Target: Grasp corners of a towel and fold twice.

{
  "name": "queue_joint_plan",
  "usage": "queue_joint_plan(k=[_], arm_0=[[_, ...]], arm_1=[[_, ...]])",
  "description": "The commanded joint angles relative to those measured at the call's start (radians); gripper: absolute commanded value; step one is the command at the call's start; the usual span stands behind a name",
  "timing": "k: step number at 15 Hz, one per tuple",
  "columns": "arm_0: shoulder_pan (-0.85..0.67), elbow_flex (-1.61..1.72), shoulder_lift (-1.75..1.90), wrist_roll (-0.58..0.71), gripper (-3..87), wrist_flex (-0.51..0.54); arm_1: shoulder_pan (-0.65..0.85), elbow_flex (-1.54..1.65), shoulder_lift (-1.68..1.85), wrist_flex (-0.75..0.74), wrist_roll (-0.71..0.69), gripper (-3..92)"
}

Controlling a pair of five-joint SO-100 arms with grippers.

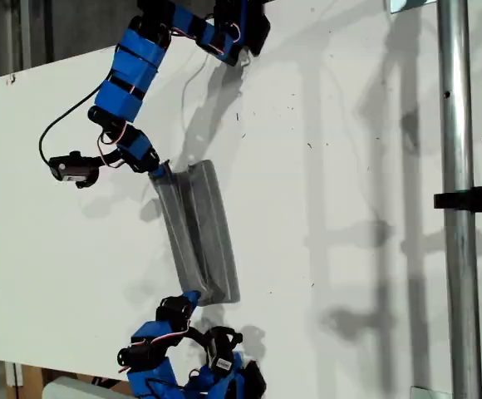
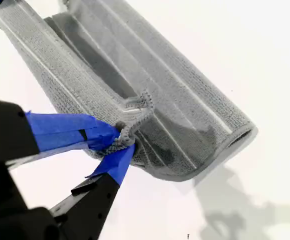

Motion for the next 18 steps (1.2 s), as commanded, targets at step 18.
queue_joint_plan(k=[18], arm_0=[[0.184, 0.736, 0.382, -0.330, 0.2, -0.434]], arm_1=[[-0.141, 0.222, -0.198, -0.146, 0.147, -0.2]])
